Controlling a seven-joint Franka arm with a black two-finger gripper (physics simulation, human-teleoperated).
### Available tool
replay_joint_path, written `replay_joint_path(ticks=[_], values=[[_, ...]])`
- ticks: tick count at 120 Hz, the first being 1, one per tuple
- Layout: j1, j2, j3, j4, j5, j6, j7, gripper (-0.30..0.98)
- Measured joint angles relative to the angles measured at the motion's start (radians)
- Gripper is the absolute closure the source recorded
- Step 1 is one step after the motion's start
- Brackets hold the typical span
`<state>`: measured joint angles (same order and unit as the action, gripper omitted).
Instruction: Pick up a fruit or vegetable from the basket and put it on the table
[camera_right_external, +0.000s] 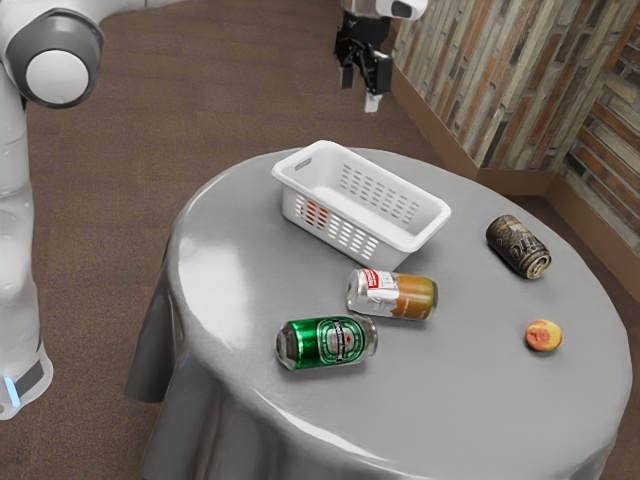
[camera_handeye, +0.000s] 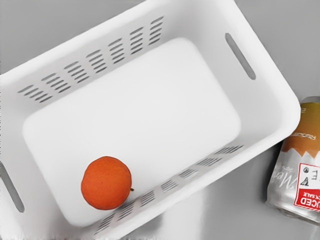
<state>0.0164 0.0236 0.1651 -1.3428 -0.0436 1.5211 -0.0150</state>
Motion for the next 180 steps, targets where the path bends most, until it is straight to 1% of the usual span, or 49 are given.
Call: replay_joint_path(ticks=[23,37,57,74,94,123,153,180], values=[[-0.039,0.003,0.076,-0.008,0.001,-0.009,-0.081,0.0],[-0.017,0.016,0.107,-0.014,0.0,-0.018,-0.157,0.0],[0.048,0.043,0.136,-0.013,-0.003,-0.025,-0.257,0.0],[0.042,0.058,0.16,-0.01,-0.003,-0.026,-0.321,0.0],[0.031,0.075,0.163,-0.007,0.001,-0.025,-0.378,0.0],[0.022,0.125,0.142,-0.001,-0.002,-0.023,-0.438,0.0],[0.017,0.13,0.135,-0.026,-0.004,-0.02,-0.48,0.0],[0.015,0.106,0.136,-0.148,0.001,0.064,-0.495,0.0]])
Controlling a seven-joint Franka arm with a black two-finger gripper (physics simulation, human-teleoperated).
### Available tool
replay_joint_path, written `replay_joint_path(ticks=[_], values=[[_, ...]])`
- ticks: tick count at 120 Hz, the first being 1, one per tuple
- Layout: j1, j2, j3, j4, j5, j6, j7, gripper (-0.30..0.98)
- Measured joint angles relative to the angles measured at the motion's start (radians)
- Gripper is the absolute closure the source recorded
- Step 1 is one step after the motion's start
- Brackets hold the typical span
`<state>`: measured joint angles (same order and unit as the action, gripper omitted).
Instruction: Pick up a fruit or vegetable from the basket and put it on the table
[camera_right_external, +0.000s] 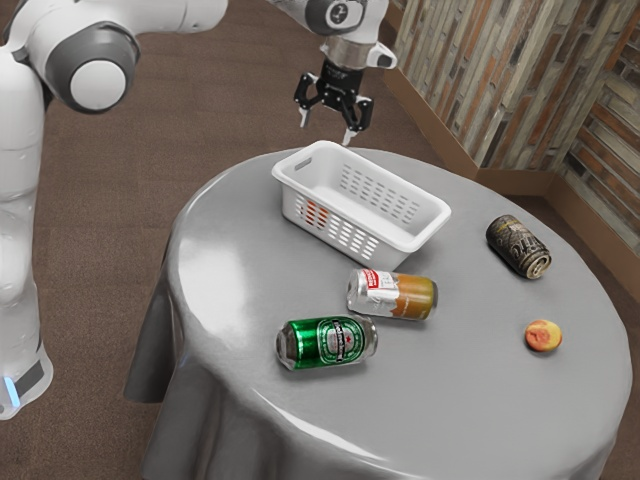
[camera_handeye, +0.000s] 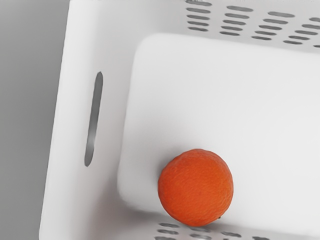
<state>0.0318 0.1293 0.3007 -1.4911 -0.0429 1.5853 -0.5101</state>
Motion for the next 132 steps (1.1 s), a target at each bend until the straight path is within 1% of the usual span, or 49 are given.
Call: replay_joint_path(ticks=[23,66,94,132], values=[[-0.033,-0.014,0.001,-0.035,0.005,0.041,-0.007,0.0],[-0.033,-0.025,0.009,-0.094,0.005,0.066,-0.016,0.0],[-0.034,-0.018,0.008,-0.141,0.006,0.132,0.0,0.0],[-0.058,-0.002,0.003,-0.154,0.006,0.17,0.021,0.0]])
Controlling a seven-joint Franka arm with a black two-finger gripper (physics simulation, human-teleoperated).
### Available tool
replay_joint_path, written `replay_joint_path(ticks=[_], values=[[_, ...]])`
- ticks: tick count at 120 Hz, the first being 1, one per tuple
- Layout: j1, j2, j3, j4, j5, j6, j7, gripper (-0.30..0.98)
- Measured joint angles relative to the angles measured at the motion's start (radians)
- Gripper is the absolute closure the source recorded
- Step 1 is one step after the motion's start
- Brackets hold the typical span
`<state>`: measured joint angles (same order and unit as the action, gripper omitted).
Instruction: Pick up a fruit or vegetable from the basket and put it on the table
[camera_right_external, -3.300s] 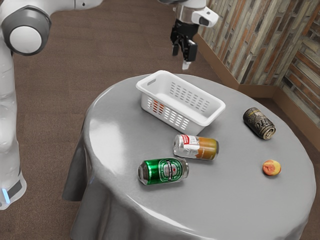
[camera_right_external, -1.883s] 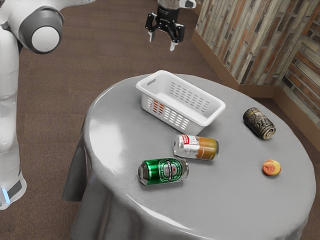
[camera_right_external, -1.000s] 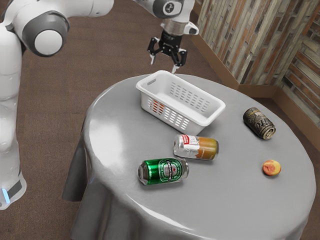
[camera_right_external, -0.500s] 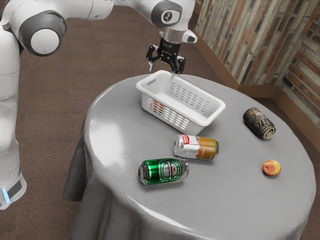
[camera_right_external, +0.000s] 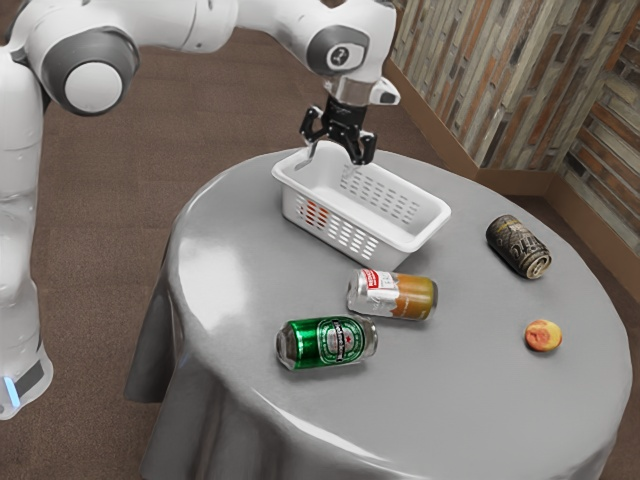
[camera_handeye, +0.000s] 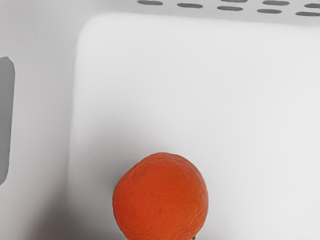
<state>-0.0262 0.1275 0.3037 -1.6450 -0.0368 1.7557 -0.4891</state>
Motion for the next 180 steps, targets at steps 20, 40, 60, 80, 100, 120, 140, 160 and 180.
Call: replay_joint_path(ticks=[20,40,60,80,100,120,140,160,180], values=[[0.003,0.008,0.0,-0.013,-0.002,0.016,0.008,0.0],[-0.002,0.017,-0.001,-0.015,-0.007,0.026,0.013,0.0],[-0.012,0.019,-0.002,-0.017,-0.007,0.031,0.017,0.0],[-0.004,0.026,0.006,-0.015,-0.009,0.033,0.02,0.0],[0.005,0.034,0.011,-0.016,-0.01,0.045,0.023,0.0],[0.021,0.049,0.011,-0.017,-0.01,0.065,0.025,0.0],[0.02,0.051,0.01,-0.042,-0.012,0.09,0.027,0.0],[0.017,0.054,0.008,-0.069,-0.019,0.11,0.028,0.0],[0.018,0.053,0.008,-0.086,-0.021,0.12,0.034,0.0]])
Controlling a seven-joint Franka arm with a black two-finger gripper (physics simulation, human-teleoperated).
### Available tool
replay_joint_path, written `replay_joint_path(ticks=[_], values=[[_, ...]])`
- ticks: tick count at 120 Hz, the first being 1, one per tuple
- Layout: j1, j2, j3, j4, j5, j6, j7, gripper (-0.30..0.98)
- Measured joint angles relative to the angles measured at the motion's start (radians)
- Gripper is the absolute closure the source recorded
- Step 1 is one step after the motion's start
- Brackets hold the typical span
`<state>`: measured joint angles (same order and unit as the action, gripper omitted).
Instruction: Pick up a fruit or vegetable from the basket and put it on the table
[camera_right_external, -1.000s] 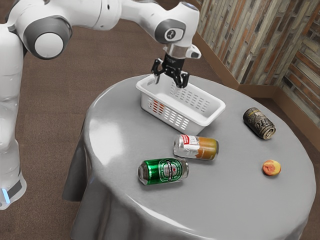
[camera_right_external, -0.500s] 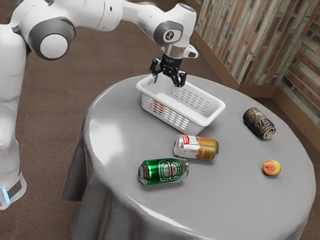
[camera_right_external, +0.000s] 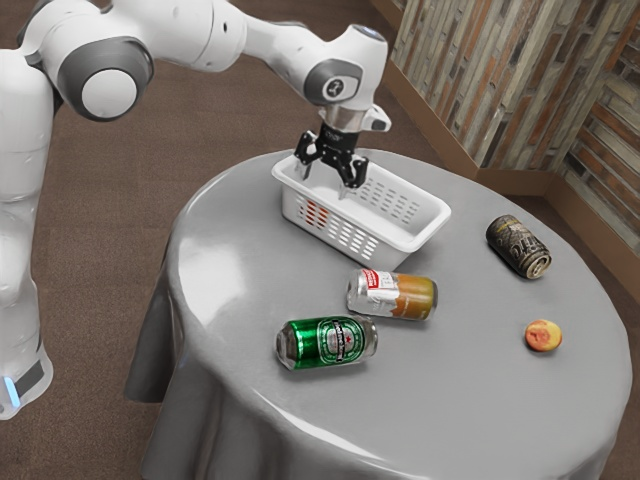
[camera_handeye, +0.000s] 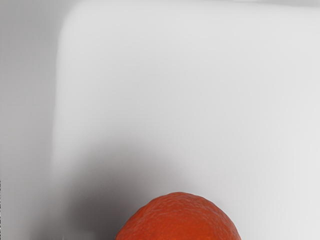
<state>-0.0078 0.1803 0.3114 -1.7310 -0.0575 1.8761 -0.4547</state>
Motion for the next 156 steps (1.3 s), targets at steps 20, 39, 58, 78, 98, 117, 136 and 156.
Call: replay_joint_path(ticks=[20,39,58,78,98,117,136,156], values=[[0.001,0.001,0.0,-0.017,-0.004,0.021,0.012,0.0],[-0.001,0.006,0.0,-0.029,-0.013,0.039,0.022,0.0],[0.004,0.021,-0.002,-0.026,-0.015,0.053,0.03,0.0],[0.003,0.024,-0.002,-0.036,-0.016,0.076,0.037,0.0],[0.0,0.023,-0.002,-0.053,-0.016,0.093,0.042,0.0],[0.0,0.023,-0.002,-0.063,-0.016,0.1,0.047,0.0],[0.003,0.023,-0.002,-0.066,-0.016,0.103,0.051,0.0],[0.005,0.023,-0.002,-0.062,-0.015,0.106,0.055,0.03]])
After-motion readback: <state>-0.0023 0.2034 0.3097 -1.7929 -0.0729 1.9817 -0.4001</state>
